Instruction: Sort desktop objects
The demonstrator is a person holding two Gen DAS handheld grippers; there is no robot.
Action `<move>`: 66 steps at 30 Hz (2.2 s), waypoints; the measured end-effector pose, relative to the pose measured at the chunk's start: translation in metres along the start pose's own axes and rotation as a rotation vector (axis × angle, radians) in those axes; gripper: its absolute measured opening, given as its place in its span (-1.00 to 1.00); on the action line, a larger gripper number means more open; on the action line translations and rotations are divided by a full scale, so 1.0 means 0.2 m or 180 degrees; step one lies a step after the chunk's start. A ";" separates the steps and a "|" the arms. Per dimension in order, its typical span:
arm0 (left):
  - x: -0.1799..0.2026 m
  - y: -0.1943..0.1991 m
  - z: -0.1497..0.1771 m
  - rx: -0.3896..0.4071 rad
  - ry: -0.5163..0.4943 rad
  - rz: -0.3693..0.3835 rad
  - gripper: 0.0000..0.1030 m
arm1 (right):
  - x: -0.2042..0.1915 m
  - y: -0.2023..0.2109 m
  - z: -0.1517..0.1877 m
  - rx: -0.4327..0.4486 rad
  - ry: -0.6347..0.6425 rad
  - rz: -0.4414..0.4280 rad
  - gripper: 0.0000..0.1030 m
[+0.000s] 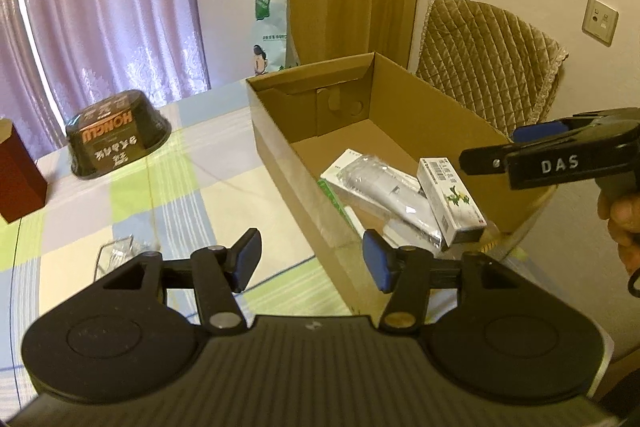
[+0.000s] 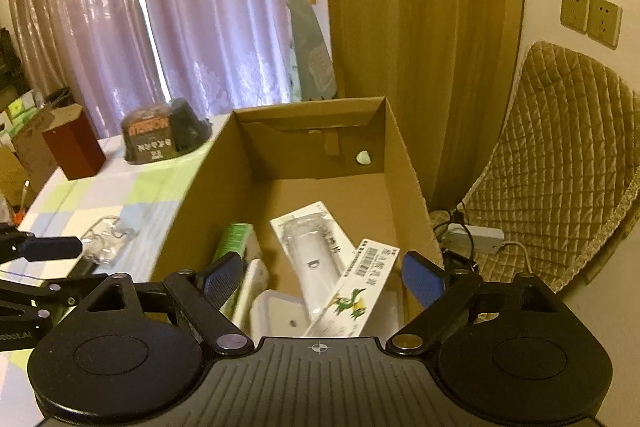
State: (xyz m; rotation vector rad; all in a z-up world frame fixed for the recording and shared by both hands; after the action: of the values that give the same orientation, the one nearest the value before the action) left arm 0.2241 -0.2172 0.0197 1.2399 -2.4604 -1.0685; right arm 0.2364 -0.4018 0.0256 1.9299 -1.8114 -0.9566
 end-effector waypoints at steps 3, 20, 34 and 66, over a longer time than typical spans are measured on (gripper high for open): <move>-0.01 0.07 0.06 -0.0006 0.0037 -0.0022 0.06 | -0.06 0.09 0.02 0.0036 -0.0026 -0.0075 0.74; -0.20 0.59 0.59 -0.0271 0.0385 -0.0397 0.32 | -0.62 0.41 0.41 -0.0071 -0.0002 -0.0765 0.74; -0.28 0.79 0.85 -0.0461 0.0550 -0.0507 0.69 | -0.74 0.42 0.76 -0.0519 -0.0022 -0.0738 0.74; -0.75 0.04 0.92 -0.0710 0.0286 -0.0356 0.55 | -0.99 -0.37 0.56 -0.0784 0.0558 -0.0814 0.74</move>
State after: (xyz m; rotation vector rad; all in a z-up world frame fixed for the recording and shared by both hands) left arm 0.2300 -0.0040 -0.0863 1.3345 -2.1597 -1.2472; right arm 0.2249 -0.1769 -0.0542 2.0455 -1.3076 -1.0000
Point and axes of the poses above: each gripper's, at about its wrist camera, not at the fingertips, and y roughly against the way its jaws point, x to its right, z to its underside, the point moved 4 cm from there along -y, roughly the way its jaws point, and after that the axes turned 11 degrees about -y, right-handed, at the moved point
